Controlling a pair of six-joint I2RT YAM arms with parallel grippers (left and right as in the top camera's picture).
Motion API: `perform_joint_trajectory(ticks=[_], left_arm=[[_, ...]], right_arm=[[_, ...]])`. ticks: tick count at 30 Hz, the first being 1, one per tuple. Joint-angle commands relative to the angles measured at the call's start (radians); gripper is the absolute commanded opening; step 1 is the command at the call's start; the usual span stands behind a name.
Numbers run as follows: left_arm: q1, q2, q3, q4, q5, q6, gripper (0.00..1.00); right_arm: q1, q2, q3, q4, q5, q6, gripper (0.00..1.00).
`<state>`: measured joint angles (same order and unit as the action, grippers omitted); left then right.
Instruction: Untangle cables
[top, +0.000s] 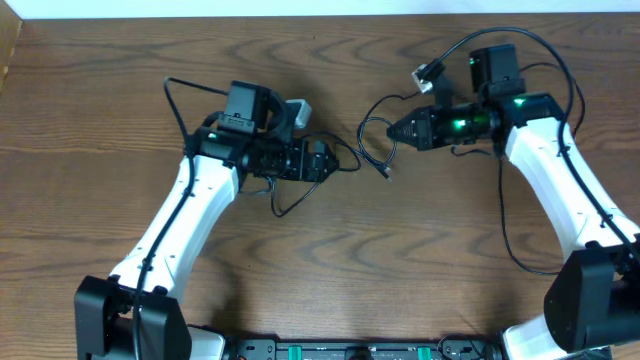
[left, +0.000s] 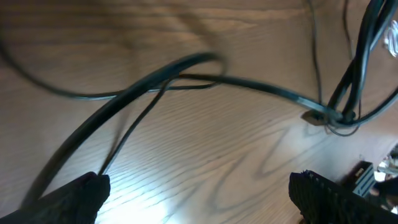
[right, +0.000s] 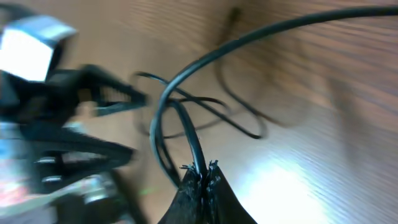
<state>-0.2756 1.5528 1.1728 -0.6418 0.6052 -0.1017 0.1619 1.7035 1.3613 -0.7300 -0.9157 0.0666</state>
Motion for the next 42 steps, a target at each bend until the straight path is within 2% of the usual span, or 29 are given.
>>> perform_joint_trajectory(ticks=[1, 5, 12, 13, 14, 16, 17, 18, 23, 24, 25, 26, 28, 34, 37, 40, 42], left_arm=[[-0.041, 0.002, 0.003, 0.023, 0.027, -0.001, 0.98], [-0.085, 0.002, 0.003, 0.072, 0.021, -0.001, 0.98], [-0.101, 0.002, 0.003, 0.083, -0.087, -0.043, 1.0], [-0.101, 0.002, 0.003, 0.084, -0.1, -0.043, 0.94], [-0.101, 0.002, 0.003, 0.083, -0.132, -0.043, 0.69], [-0.101, 0.002, 0.003, 0.083, -0.171, -0.043, 0.25], [-0.101, 0.002, 0.003, 0.083, -0.188, -0.043, 0.12], [-0.101, 0.002, 0.003, 0.084, -0.202, -0.043, 0.08], [-0.101, 0.002, 0.003, 0.102, -0.292, -0.076, 0.1], [-0.101, 0.002, 0.003, 0.102, -0.319, -0.088, 0.36], [-0.101, 0.002, 0.003, 0.101, -0.348, -0.097, 0.57], [-0.101, 0.002, 0.003, 0.1, -0.362, -0.097, 0.9], [-0.101, 0.002, 0.003, 0.098, -0.363, -0.105, 0.99], [-0.101, 0.002, 0.003, 0.102, -0.301, -0.312, 0.98], [-0.101, 0.002, 0.003, 0.125, -0.168, -0.305, 0.98], [-0.101, 0.002, 0.003, 0.185, 0.008, -0.209, 0.98], [-0.101, 0.002, 0.003, 0.225, 0.072, -0.159, 0.88]], right_arm=[[-0.02, -0.024, 0.001, 0.017, -0.296, -0.015, 0.01], [-0.02, -0.024, 0.001, 0.048, -0.435, -0.015, 0.01], [-0.051, -0.024, 0.001, 0.037, -0.467, -0.003, 0.01], [-0.055, -0.024, 0.001, 0.037, -0.48, 0.005, 0.01], [-0.063, -0.024, 0.001, 0.037, -0.49, 0.016, 0.01], [-0.077, -0.024, 0.001, 0.037, -0.491, 0.018, 0.01], [-0.083, -0.024, 0.001, 0.037, -0.491, 0.029, 0.01], [-0.09, -0.024, 0.001, 0.032, -0.491, 0.039, 0.01], [-0.105, -0.024, 0.0, -0.007, -0.476, 0.048, 0.01], [-0.106, -0.024, 0.0, -0.008, -0.453, 0.049, 0.01], [-0.106, -0.024, 0.0, -0.009, -0.419, 0.049, 0.01], [-0.106, -0.024, 0.0, -0.011, -0.378, 0.05, 0.03], [-0.106, -0.024, 0.0, -0.017, -0.315, 0.052, 0.02], [-0.101, -0.024, 0.0, -0.026, -0.29, 0.042, 0.01], [-0.101, -0.024, 0.0, -0.027, -0.285, -0.017, 0.01], [-0.101, -0.024, 0.0, -0.042, -0.245, -0.027, 0.01], [-0.101, -0.024, 0.0, -0.072, -0.209, -0.027, 0.01]])
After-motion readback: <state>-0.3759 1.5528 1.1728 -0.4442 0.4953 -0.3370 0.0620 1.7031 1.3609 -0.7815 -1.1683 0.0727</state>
